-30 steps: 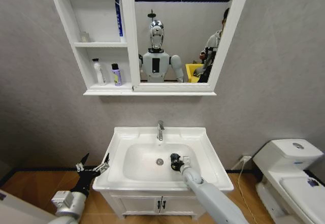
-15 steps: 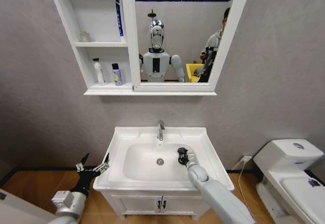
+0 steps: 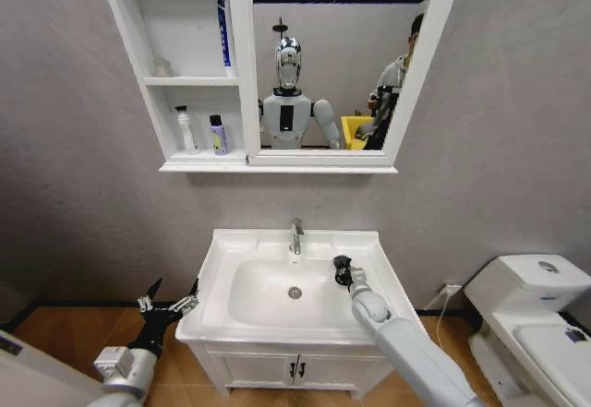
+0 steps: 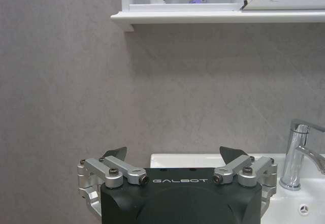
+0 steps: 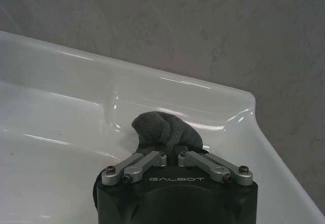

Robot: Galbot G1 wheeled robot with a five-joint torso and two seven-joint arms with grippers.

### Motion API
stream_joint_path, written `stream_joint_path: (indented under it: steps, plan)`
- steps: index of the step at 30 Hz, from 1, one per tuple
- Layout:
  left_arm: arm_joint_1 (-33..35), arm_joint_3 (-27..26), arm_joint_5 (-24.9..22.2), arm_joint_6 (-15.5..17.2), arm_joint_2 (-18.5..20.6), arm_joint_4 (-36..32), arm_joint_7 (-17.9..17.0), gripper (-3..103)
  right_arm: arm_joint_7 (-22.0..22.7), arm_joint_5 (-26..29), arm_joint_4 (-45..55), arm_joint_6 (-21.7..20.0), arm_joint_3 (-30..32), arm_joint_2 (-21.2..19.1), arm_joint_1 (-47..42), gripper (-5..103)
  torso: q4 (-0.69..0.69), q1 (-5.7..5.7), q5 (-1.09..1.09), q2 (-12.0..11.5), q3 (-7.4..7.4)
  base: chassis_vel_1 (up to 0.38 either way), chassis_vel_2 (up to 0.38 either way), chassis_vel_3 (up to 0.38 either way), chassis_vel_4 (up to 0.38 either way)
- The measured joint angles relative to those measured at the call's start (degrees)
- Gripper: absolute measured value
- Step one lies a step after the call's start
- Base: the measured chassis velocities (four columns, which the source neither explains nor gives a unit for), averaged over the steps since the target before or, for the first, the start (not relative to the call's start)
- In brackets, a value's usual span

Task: Move facial cleanser and shampoo from washbasin to cabinet, then wipe washbasin with towel.

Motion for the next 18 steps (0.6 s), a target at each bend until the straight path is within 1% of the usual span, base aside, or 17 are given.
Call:
stream_joint_path:
  steps: [1, 3, 4, 6, 12, 18]
  plan:
    - [0.0, 0.0, 0.0, 0.0, 0.0, 0.0, 0.0, 100, 0.0, 0.0, 0.0, 0.0, 0.0, 0.0, 0.0, 5, 0.00, 0.00, 0.00, 0.0, 0.00, -0.082, -0.019, 0.010, -0.012]
    - [0.0, 0.0, 0.0, 0.0, 0.0, 0.0, 0.0, 100, 0.0, -0.2, 0.7, 0.5, 0.7, -0.6, 0.5, 5, 0.03, 0.04, -0.11, 0.0, 0.00, -0.074, -0.021, 0.054, -0.025]
    - [0.0, 0.0, 0.0, 0.0, 0.0, 0.0, 0.0, 100, 0.0, -0.2, 0.7, 0.5, 0.7, -0.6, 0.5, 5, 0.03, 0.04, -0.11, 0.0, 0.00, -0.067, -0.021, 0.069, -0.011]
    - [0.0, 0.0, 0.0, 0.0, 0.0, 0.0, 0.0, 100, -0.4, 0.1, 1.0, 1.2, 1.3, -1.0, 1.0, 5, 0.09, 0.03, -0.06, 0.0, 0.00, -0.013, 0.004, 0.035, 0.012]
    - [0.0, 0.0, 0.0, 0.0, 0.0, 0.0, 0.0, 100, -2.0, 0.4, 0.7, 3.2, 2.8, -1.4, 1.0, 5, 0.09, -0.03, -0.07, 0.0, -0.01, 0.000, 0.000, 0.000, 0.000]
    - [0.0, 0.0, 0.0, 0.0, 0.0, 0.0, 0.0, 100, -3.3, 0.9, 1.5, 4.0, 3.6, -2.1, 0.6, 5, 0.08, -0.02, -0.07, 0.0, -0.01, 0.000, 0.000, 0.000, 0.000]
